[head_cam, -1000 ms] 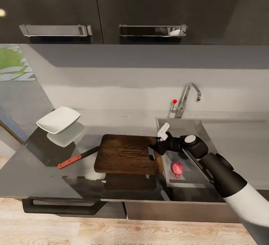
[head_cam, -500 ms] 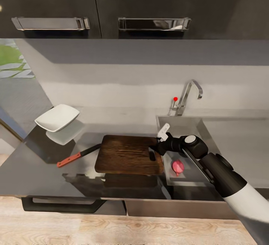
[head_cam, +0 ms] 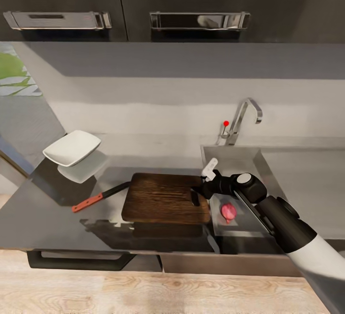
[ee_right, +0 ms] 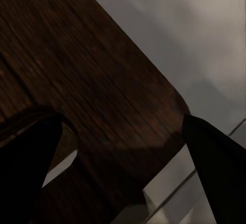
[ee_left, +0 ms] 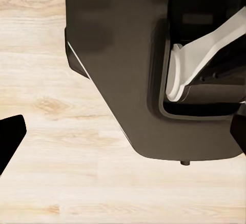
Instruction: In the kitchen, take the Vidalia onion out of the sink, dice it on the chopping board with the paring knife, put the diced onion into the bowl on the countertop, then place both the paring knife and the chopping board into the sink.
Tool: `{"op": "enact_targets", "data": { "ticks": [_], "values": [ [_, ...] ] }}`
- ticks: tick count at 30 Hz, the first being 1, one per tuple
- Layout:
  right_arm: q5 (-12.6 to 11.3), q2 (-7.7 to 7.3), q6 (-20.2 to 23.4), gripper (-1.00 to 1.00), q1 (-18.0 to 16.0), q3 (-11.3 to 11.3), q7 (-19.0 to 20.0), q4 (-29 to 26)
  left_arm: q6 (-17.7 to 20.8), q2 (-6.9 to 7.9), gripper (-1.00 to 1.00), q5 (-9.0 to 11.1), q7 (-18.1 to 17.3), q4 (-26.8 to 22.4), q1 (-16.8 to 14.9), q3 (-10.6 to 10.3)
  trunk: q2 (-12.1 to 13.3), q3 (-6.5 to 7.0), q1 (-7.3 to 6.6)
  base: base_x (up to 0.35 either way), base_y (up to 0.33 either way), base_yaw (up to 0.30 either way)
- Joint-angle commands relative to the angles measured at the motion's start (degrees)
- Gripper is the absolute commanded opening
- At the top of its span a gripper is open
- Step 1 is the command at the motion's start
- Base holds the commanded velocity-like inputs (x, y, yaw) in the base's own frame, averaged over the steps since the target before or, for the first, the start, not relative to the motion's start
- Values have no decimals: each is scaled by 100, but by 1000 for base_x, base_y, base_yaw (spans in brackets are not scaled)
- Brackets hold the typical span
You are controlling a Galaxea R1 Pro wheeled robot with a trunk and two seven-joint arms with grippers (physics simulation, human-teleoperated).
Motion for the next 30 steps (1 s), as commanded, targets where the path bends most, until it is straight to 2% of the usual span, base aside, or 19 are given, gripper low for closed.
{"op": "enact_targets", "data": {
  "ticks": [1,12,30],
  "values": [
    [-1,-4,26,-100,-7,7,11,-7,-6,-1,100,3,-4,-9,3,3,-11,-19,3,0,0,0],
    [2,-4,-52,-100,-7,7,11,-7,-6,2,100,10,2,-1,3,-2,-11,-115,3,0,0,0],
    [-1,-4,-259,-100,-7,7,20,4,-6,1,100,10,4,46,3,-2,-11,-122,3,0,-33,0]
  ]
}}
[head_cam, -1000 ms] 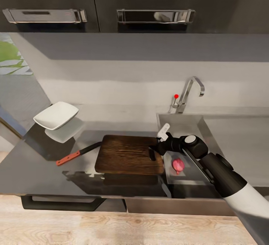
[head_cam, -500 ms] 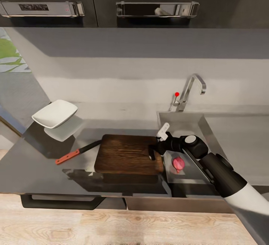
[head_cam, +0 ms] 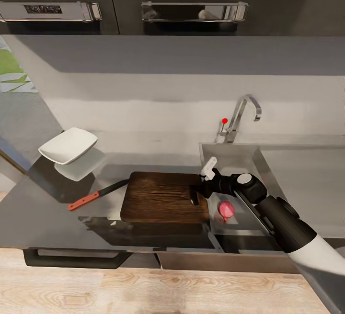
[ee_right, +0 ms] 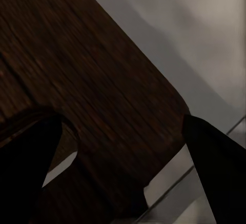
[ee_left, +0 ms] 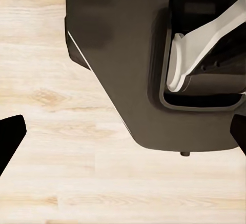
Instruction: In the kitchen, take the Vidalia onion out of the sink, dice it on the chopping board with the paring knife, put the diced onion into the bowl on the countertop, then place both the paring knife and the chopping board into the sink.
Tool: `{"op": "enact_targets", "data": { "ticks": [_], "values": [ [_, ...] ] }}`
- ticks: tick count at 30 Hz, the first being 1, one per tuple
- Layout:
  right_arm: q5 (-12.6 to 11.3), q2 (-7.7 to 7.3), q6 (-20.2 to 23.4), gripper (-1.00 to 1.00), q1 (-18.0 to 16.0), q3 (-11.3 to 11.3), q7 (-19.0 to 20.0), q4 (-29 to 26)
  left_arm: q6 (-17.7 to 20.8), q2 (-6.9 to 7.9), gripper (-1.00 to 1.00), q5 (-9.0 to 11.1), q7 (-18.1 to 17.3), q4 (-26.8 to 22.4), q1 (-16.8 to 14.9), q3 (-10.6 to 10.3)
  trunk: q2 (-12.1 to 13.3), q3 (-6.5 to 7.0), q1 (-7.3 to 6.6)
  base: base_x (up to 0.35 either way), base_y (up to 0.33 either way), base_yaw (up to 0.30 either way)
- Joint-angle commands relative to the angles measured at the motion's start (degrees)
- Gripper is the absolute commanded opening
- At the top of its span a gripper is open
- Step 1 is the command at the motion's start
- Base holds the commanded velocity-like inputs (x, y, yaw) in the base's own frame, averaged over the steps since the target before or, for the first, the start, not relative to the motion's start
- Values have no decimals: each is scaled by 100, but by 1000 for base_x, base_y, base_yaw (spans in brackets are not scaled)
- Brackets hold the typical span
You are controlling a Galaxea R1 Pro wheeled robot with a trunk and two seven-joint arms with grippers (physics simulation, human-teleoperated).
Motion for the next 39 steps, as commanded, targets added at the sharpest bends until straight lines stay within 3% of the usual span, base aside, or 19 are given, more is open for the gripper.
{"op": "enact_targets", "data": {
  "ticks": [1,34,39],
  "values": [
    [-1,-4,28,-100,-6,8,10,-4,-6,-1,100,2,-3,-7,3,-1,-10,-9,4,0,-5,0],
    [-10,5,27,-100,-6,16,10,44,-15,7,100,-5,-3,58,3,0,-10,-273,4,0,0,0],
    [-4,5,27,-100,-6,16,245,44,-15,7,100,-6,-3,58,3,-1,-10,-318,4,0,0,0]
  ]
}}
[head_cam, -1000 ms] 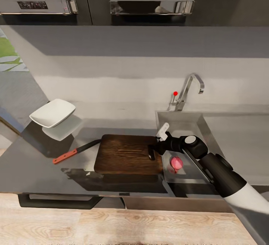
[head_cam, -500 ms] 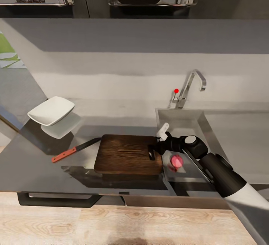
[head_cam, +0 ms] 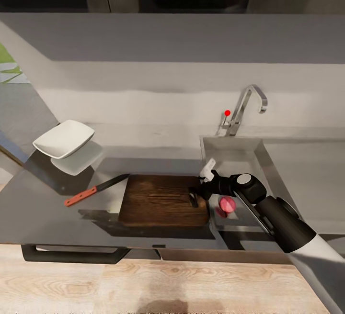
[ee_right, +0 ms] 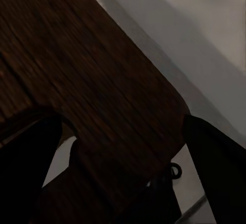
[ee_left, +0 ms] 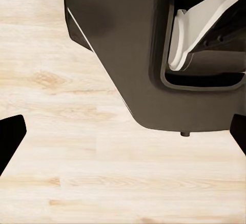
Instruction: In the kitchen, take the Vidalia onion out of the sink, dice it on the chopping board with the paring knife, put the diced onion into the bowl on the countertop, then place both the paring knife and the chopping board into the sink.
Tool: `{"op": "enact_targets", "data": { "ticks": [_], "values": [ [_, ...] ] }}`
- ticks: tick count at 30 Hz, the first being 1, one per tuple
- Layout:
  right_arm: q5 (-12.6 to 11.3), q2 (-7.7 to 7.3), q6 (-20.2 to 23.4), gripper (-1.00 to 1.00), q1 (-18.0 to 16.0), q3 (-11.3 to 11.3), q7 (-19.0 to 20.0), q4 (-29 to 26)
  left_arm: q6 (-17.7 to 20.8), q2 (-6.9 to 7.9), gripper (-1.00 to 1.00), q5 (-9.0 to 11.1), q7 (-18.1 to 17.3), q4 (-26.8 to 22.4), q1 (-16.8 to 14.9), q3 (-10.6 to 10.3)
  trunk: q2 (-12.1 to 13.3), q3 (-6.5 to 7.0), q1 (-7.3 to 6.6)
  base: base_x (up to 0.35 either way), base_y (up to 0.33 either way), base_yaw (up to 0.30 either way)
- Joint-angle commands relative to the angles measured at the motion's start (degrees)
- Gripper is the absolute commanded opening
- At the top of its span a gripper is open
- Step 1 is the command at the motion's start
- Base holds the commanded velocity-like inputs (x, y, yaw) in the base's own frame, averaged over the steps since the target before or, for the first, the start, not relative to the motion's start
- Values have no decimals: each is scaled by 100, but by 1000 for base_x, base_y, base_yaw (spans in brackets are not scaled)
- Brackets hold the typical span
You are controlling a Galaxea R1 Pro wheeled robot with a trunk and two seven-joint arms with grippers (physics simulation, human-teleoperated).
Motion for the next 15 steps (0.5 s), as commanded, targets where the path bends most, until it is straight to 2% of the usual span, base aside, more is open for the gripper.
{"op": "enact_targets", "data": {
  "ticks": [1,15],
  "values": [
    [15,-4,23,-100,-7,6,29,-7,-6,0,100,2,-3,-10,3,0,-11,-18,3,0,0,0],
    [17,-4,23,-100,-7,6,65,1,-6,-1,100,-17,-3,-10,3,10,-11,-146,3,0,0,0]
  ]
}}
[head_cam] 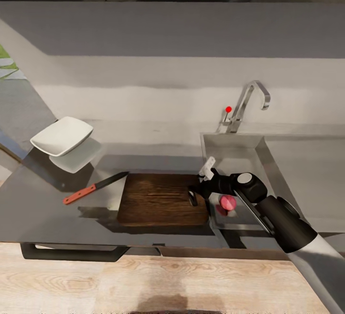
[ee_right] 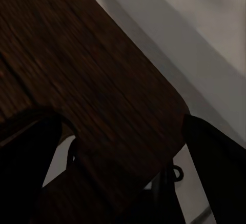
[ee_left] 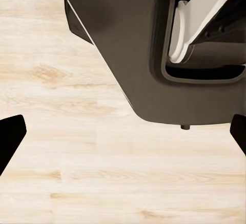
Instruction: In the kitchen, take the Vidalia onion out of the sink, dice it on the chopping board with the paring knife, put the diced onion into the bowl on the countertop, then place both the paring knife and the chopping board into the sink.
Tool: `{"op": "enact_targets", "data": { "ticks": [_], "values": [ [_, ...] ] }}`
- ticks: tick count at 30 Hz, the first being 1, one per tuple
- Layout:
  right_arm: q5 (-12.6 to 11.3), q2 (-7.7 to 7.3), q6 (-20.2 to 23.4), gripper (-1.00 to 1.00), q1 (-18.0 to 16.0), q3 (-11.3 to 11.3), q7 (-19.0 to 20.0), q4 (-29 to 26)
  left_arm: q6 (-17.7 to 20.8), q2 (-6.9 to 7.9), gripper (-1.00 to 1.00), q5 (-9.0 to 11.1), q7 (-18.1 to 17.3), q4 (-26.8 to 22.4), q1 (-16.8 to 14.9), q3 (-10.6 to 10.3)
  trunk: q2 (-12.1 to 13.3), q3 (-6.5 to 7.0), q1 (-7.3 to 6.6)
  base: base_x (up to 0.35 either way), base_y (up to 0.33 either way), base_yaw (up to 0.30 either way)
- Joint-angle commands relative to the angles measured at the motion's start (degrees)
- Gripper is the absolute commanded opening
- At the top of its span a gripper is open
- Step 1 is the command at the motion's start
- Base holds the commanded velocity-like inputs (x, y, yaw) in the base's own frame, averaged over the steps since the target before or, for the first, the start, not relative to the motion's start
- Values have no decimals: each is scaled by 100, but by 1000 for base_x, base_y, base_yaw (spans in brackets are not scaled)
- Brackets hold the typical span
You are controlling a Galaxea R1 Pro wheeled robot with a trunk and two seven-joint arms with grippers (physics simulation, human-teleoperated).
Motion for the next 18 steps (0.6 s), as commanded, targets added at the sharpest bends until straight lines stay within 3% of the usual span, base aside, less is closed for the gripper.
{"op": "enact_targets", "data": {
  "ticks": [1,18],
  "values": [
    [-54,-4,67,-100,-1,31,24,149,-6,0,100,-1,-3,-10,3,3,-7,-19,5,0,0,0],
    [-54,-4,9,-100,-1,23,24,150,-6,0,100,16,-3,-10,3,-3,-7,-87,5,0,0,0]
  ]
}}
